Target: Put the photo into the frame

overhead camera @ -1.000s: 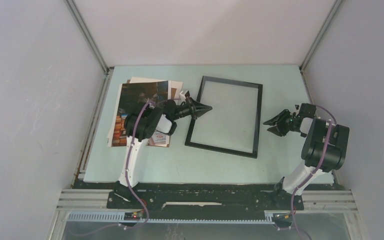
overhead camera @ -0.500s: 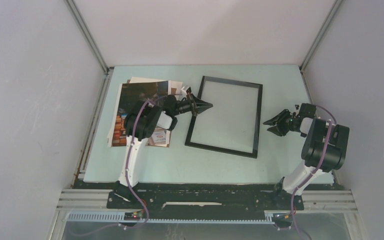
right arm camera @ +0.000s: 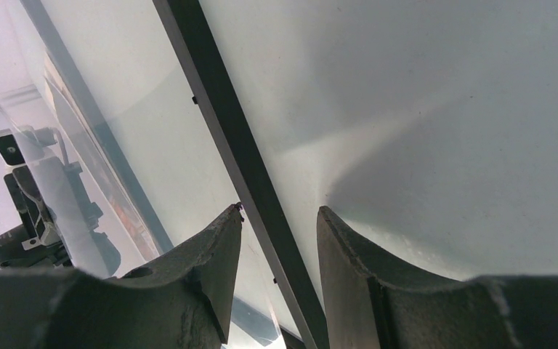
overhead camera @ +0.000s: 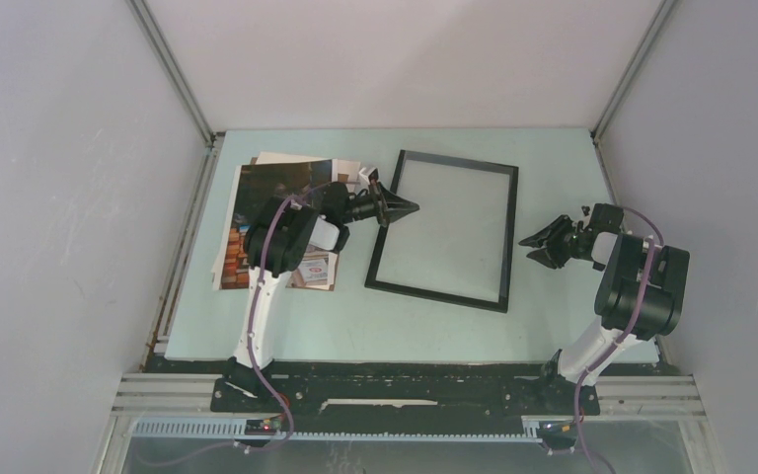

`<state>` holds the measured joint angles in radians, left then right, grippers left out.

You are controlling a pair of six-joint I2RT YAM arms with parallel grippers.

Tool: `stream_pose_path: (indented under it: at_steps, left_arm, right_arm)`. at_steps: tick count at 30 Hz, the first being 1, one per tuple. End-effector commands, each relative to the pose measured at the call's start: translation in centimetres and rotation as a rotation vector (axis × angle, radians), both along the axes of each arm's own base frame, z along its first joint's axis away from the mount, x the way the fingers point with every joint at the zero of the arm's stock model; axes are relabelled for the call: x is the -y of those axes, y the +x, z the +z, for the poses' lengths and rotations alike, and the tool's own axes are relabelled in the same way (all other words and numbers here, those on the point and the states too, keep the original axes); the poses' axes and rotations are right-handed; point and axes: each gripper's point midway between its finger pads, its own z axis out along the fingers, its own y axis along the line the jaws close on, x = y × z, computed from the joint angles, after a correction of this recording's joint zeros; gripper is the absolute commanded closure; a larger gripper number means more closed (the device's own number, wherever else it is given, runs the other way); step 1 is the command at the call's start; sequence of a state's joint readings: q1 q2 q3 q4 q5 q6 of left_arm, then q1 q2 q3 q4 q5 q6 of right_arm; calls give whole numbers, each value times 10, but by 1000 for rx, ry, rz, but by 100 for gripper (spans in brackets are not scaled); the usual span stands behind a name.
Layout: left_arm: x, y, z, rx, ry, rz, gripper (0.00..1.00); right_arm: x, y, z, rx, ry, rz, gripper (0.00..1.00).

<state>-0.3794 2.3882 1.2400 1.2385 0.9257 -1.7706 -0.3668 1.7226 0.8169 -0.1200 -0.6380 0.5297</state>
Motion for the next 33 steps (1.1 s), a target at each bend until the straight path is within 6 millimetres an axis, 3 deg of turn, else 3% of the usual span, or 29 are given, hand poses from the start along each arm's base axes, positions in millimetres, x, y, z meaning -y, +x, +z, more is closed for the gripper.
stream_pose_path:
  at_steps: [1, 23, 33]
  left_arm:
    - [-1, -1, 16, 91, -10, -24, 100]
    - [-6, -11, 10, 99, -20, -51, 100]
    - [-1, 2, 6, 86, -23, -46, 100]
  right_arm:
    - [-3, 3, 2, 24, 8, 11, 49]
    - [-4, 3, 5, 29, 13, 15, 49]
    - [-5, 3, 5, 29, 13, 16, 49]
